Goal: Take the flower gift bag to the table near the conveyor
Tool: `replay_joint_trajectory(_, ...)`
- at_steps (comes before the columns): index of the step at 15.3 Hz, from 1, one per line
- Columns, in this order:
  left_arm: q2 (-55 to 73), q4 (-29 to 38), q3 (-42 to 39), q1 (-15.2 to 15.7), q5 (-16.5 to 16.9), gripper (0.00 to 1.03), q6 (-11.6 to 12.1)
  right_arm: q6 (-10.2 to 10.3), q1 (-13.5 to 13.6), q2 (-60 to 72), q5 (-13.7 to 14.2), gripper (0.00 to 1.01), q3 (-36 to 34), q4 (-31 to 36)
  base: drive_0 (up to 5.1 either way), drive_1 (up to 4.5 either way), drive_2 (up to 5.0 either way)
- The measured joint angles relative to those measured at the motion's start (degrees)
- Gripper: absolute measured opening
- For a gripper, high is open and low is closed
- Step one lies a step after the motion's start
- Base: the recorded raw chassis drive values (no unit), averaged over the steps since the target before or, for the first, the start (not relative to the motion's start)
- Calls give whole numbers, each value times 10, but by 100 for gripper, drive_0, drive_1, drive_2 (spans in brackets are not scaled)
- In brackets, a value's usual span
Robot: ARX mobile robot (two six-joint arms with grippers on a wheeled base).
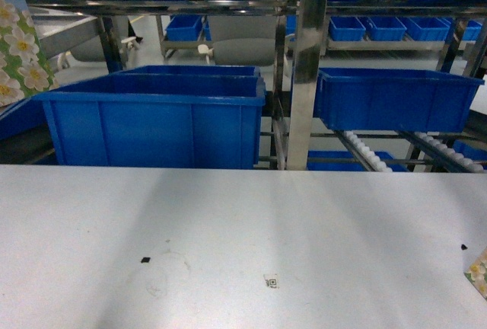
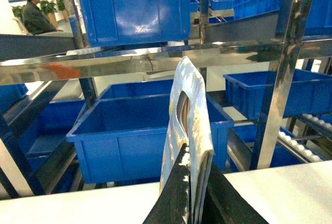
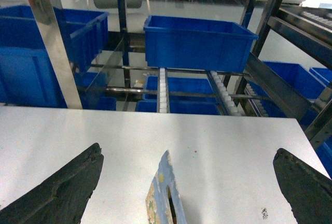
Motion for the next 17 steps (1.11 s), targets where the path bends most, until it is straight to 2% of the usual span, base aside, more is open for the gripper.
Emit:
replay_joint_trajectory(3,0,0,0,0,0,2,0,27,19,-123,15,98,-12,-83,0,0,0)
replay_joint_trajectory(5,0,0,0,0,0,2,0,39,42,-197,42,98,-20,-126,0,0,0)
replay_joint_trajectory(6,0,0,0,0,0,2,0,37,58,-231,68,98,-28,-146,0,0,0)
replay_joint_trajectory(7,0,0,0,0,0,2,0,35,60,-242,82,98,-32,-148,0,0,0)
replay_joint_trajectory(9,0,0,0,0,0,2,0,34,60,-242,84,98,-32,-149,0,0,0)
replay_joint_trajectory(13,106,73,2,-47,-37,2,0,33,60,-242,84,98,-32,-149,0,0,0)
replay_joint_trajectory(17,223,134,22,-49,-66,2,-10,33,60,-242,84,98,-32,-149,0,0,0)
